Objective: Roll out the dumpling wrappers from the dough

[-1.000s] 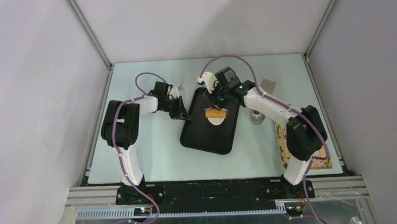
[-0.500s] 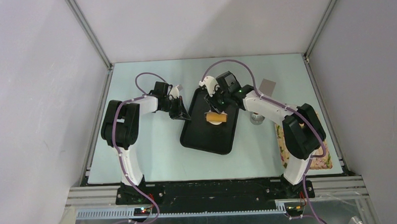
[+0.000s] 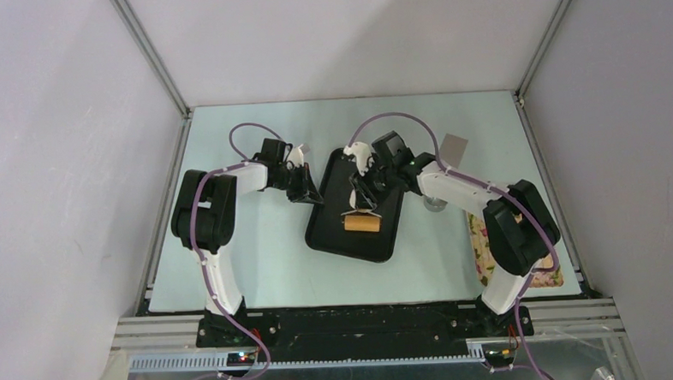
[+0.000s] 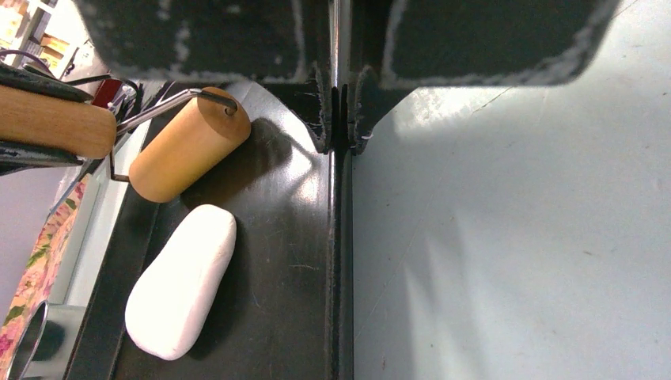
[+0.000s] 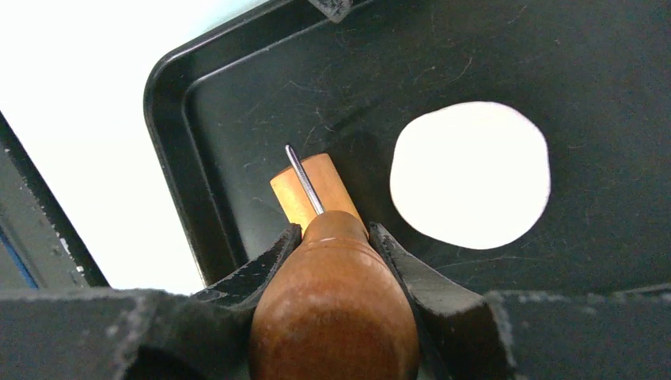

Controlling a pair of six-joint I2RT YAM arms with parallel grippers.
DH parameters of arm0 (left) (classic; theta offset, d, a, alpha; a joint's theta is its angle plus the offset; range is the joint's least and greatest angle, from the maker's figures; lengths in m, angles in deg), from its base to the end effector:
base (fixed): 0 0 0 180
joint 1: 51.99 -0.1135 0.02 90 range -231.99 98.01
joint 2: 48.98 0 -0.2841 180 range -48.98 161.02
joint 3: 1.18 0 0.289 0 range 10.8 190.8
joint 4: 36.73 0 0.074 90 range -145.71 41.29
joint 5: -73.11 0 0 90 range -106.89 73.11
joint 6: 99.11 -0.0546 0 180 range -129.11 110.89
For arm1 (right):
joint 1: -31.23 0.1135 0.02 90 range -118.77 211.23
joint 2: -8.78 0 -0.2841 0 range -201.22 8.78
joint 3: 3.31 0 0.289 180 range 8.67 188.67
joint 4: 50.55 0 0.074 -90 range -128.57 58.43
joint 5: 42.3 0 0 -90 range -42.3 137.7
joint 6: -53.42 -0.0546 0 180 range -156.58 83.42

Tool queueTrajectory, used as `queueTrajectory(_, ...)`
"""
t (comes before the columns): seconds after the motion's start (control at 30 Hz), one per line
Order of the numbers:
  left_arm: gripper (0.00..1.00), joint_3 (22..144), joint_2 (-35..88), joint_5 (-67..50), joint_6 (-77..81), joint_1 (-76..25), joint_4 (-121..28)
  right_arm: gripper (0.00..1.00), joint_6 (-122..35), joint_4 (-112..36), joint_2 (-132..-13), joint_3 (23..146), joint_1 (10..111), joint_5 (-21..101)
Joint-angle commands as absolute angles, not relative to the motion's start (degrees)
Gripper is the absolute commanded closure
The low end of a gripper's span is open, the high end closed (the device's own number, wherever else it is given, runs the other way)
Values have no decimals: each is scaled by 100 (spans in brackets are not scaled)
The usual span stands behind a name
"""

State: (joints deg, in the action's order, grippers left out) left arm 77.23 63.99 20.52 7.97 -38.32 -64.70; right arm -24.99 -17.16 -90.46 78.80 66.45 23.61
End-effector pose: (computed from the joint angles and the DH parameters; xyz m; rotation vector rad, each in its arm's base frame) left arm 0.4032 -0.1322 0.1070 0.1413 2.6723 -1.0435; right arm 0.3307 0.2607 0.2132 -1.1520 2.1866 0.6957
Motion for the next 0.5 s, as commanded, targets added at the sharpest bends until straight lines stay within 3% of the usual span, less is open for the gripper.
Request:
queueTrajectory(0.0,100,7635,6608,1715,662,-3898,-6982,100,-2404,-1125,-8877,7667,6688,2378)
queueTrajectory(0.23,100,7653,6624,1715,675,-3898,-6984,100,-2128,-1077,-8278,8688,6454,2703)
queueTrajectory(0.47,100,7649,6616,1707,680,-3892,-6988,100,-1756,-1275,-8849,9233,6436,3325)
